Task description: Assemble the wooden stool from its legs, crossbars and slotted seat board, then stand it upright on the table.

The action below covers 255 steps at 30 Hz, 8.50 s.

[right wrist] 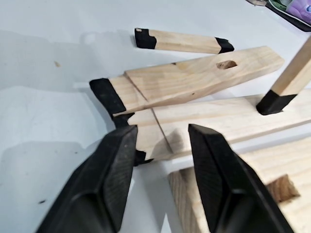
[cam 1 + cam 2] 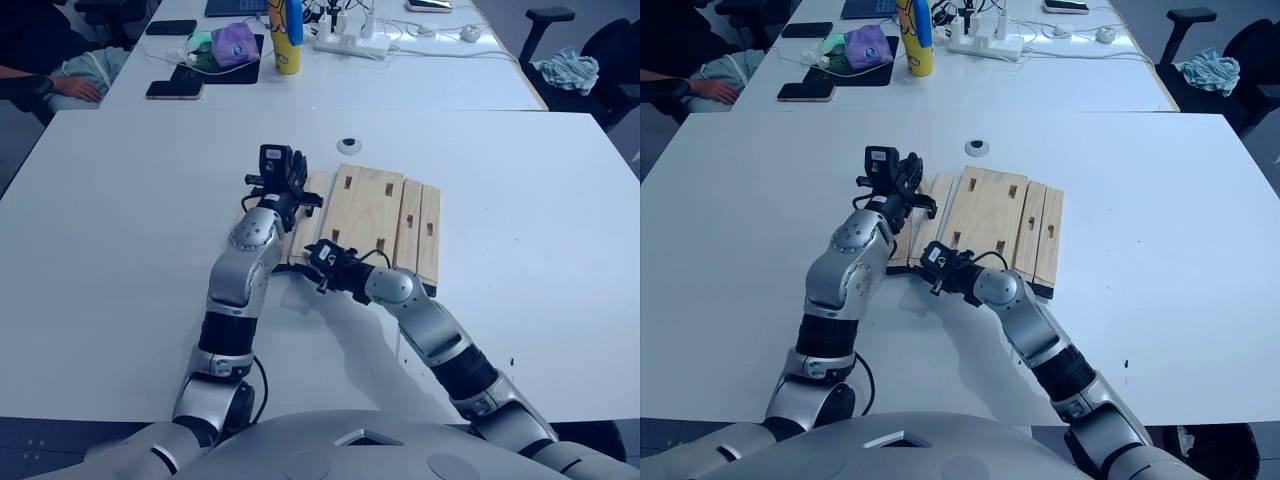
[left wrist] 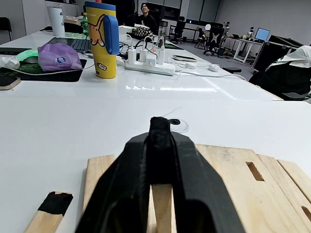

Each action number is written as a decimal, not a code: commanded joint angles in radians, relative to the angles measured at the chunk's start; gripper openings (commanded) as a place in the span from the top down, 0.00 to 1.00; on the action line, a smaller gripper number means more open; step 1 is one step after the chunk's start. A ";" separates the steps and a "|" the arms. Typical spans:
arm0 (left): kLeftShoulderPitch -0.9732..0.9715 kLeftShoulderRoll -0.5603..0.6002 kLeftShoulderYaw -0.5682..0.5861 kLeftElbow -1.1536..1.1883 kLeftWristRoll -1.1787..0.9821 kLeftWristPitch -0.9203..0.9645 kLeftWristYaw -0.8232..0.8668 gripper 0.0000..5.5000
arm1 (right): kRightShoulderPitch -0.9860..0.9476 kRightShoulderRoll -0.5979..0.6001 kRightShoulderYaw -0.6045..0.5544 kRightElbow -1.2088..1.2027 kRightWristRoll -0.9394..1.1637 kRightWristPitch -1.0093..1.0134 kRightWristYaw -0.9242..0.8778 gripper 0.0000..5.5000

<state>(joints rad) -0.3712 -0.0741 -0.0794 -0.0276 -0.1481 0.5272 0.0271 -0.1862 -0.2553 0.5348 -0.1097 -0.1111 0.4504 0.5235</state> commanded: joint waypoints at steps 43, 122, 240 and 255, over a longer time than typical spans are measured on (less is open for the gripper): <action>0.067 0.092 -0.091 0.015 0.055 0.190 -0.126 0.92 | 0.054 0.007 -0.023 0.053 0.031 0.035 -0.001 0.65; 0.039 0.115 -0.087 -0.124 0.071 -0.126 -0.198 0.62 | -0.039 0.107 -0.085 0.286 -0.007 -0.026 -0.059 1.00; -0.234 0.085 -0.016 0.099 -0.008 -0.169 -0.320 1.00 | 0.045 0.121 -0.404 0.151 0.164 -0.335 -0.191 1.00; -0.241 0.080 -0.020 0.125 -0.009 -0.187 -0.326 1.00 | 0.041 0.118 -0.403 0.153 0.165 -0.336 -0.184 1.00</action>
<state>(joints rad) -0.6164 0.0057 -0.0973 0.0807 -0.1614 0.3460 -0.2964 -0.1335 -0.1327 0.1273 0.0420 0.0550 0.1049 0.3318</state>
